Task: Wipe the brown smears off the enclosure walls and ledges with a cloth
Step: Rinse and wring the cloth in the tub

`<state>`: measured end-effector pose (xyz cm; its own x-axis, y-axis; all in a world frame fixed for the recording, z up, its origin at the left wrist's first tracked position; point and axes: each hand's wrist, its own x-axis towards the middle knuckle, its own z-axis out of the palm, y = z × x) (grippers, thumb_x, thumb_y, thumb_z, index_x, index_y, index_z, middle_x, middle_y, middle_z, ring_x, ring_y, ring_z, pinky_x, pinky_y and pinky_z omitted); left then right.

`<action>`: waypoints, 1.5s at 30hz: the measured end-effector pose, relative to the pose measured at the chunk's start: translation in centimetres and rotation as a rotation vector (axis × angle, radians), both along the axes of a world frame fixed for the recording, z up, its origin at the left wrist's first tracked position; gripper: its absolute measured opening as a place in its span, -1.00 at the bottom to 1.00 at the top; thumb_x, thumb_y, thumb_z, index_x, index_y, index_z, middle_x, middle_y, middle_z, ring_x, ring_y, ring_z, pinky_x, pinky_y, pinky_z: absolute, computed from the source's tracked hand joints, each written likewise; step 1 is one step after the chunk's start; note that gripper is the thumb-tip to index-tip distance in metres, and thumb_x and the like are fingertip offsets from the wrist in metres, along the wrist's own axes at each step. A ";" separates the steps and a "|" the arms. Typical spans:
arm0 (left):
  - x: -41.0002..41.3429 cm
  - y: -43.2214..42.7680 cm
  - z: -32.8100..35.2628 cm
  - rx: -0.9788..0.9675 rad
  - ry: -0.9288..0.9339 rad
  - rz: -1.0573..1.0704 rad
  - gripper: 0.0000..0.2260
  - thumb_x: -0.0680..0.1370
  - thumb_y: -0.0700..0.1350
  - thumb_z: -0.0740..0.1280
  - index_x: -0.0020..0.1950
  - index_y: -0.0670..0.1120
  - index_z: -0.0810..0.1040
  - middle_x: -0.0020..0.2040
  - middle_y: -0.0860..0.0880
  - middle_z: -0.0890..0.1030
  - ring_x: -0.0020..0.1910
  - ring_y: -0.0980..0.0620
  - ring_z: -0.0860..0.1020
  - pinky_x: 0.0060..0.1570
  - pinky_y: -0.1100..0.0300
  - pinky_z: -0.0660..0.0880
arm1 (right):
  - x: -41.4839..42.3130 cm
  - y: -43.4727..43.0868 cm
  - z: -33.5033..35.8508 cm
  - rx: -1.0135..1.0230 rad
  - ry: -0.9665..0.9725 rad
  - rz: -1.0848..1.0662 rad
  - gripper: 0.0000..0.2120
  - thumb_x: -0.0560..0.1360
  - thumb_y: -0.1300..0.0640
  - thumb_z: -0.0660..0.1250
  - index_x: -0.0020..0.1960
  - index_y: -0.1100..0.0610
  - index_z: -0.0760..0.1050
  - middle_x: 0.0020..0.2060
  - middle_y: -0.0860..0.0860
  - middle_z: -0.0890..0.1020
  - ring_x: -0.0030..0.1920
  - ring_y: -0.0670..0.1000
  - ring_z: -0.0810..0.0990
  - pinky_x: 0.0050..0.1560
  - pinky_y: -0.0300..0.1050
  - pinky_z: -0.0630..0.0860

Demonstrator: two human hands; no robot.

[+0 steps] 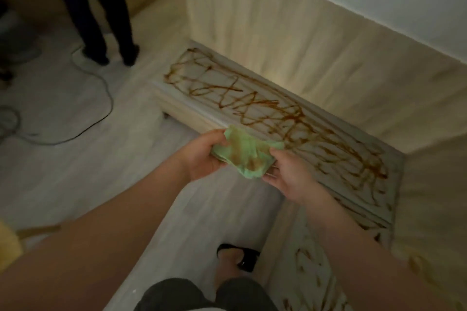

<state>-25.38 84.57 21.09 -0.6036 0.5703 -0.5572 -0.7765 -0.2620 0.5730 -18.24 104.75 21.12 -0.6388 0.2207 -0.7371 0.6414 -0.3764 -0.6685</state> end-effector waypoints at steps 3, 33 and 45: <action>2.0 -9.9 -0.9 -0.008 -0.006 0.228 -0.68 0.49 -0.40 0.17 0.17 -0.24 0.56 0.05 -0.21 0.61 0.00 -0.07 0.63 0.14 0.05 0.58 | -1.0 -9.4 -0.9 0.181 -0.095 0.290 -0.84 0.65 0.10 0.30 0.10 0.19 0.56 -0.23 0.12 0.64 -0.26 0.06 0.64 -0.19 -0.06 0.60; 16.0 -63.8 -2.6 -0.732 0.024 0.939 -0.82 0.64 -0.14 0.40 0.22 -0.14 0.68 0.09 -0.10 0.73 0.03 0.03 0.69 0.09 0.19 0.62 | -7.0 -72.9 -5.5 0.062 0.605 1.871 -0.73 0.59 0.02 0.44 0.00 0.24 0.53 -0.02 0.09 0.58 0.06 0.07 0.64 0.22 0.08 0.59; 22.5 -76.6 -3.9 -0.970 -0.258 1.175 -0.76 0.66 -0.09 0.22 0.15 0.01 0.68 -0.03 -0.05 0.73 0.04 -0.09 0.69 -0.04 0.06 0.63 | -5.1 -85.0 -4.5 -0.100 0.030 1.466 -0.71 0.63 0.12 0.12 0.07 0.28 0.55 -0.11 0.24 0.64 -0.03 0.21 0.64 0.09 0.20 0.63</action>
